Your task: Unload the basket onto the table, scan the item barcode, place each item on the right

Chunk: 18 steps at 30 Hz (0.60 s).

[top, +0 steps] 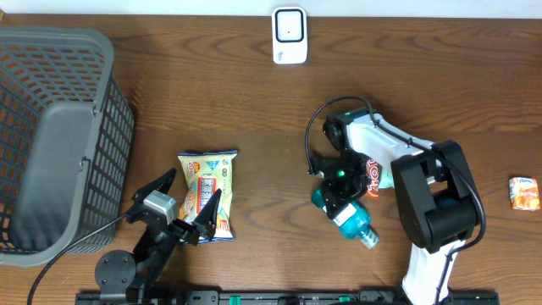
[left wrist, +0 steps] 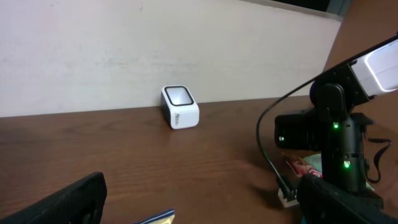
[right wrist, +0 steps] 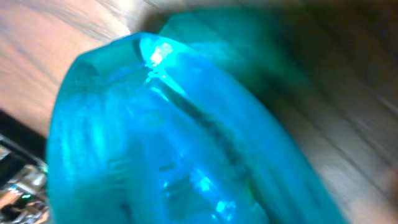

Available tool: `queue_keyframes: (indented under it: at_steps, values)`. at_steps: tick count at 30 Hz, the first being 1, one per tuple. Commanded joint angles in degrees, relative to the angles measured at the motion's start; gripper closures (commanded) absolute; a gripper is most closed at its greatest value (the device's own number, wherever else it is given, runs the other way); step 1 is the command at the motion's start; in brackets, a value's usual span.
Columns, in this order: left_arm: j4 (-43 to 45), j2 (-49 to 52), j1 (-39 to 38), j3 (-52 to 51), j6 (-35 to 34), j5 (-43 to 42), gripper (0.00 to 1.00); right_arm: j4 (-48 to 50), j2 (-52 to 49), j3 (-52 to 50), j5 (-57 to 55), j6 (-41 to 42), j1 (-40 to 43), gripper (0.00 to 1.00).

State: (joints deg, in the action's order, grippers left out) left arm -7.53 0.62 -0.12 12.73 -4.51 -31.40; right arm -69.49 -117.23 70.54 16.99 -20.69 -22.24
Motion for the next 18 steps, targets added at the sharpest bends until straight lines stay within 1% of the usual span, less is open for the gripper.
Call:
queue_keyframes:
  at_steps: [1,2,4,6,9,14,15,18]
  values:
    - [0.02,-0.39,-0.22,0.11,-0.33,-0.57,0.02,5.9,-6.62,-3.1,-1.01,-0.81,-0.63,0.76]
    - [0.02,-0.39,-0.22,0.11,-0.31,-0.57,0.02,6.14,-6.62,-3.1,-1.01,-0.81,-0.63,0.82]
    - [0.02,-0.39,-0.22,0.11,-0.33,-0.57,0.02,6.93,-6.62,-3.1,-1.01,-0.04,-0.68,0.89]
    - [0.02,-0.39,-0.22,0.11,-0.31,-0.57,0.02,7.41,-6.47,-2.91,-0.98,1.95,-0.63,0.91]
    - [0.02,-0.39,-0.22,0.11,-0.31,-0.57,0.02,7.19,-6.4,-1.44,-0.96,4.24,-0.61,0.92]
    - [0.02,-0.39,-0.22,0.11,-0.31,-0.57,0.02,5.11,-6.4,4.81,1.09,4.39,-0.74,0.92]
    - [0.02,-0.39,-0.22,0.11,-0.33,-0.57,0.02,4.92,-6.4,5.75,1.84,4.39,-0.72,0.91]
    - [0.02,-0.39,-0.22,0.11,-0.33,-0.57,0.02,4.98,-6.4,8.13,4.24,4.33,-0.72,0.82]
